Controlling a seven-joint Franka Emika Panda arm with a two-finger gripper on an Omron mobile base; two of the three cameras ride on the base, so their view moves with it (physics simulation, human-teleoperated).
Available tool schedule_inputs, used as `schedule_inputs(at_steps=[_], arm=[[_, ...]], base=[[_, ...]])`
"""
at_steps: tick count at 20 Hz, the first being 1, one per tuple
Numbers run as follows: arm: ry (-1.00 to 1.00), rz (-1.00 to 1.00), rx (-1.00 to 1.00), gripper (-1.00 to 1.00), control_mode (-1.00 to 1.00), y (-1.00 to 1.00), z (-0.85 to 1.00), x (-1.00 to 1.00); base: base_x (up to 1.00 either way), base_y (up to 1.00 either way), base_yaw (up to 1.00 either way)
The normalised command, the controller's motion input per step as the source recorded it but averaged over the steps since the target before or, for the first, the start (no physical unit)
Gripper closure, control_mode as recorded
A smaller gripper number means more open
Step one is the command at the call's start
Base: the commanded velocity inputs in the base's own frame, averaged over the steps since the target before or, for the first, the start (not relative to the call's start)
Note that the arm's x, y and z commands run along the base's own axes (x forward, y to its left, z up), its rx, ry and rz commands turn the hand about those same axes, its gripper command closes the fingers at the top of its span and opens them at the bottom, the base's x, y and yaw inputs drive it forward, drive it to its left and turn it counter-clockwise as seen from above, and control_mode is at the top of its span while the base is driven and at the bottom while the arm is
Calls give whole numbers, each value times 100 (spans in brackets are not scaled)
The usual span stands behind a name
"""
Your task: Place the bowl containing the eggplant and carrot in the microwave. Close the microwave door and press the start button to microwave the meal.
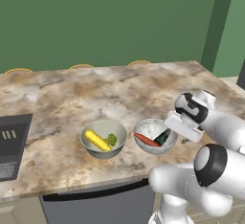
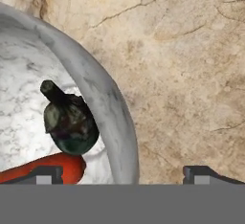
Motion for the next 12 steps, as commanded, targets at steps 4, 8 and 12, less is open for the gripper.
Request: schedule_inputs(at_steps=[4,8,12], arm=[[0,0,0,100,-100,14,-24,14],[0,0,0,100,-100,8,-6,2],[0,0,0,100,-100,0,1,-3]], base=[[0,0,0],[0,0,0],[0,0,0]])
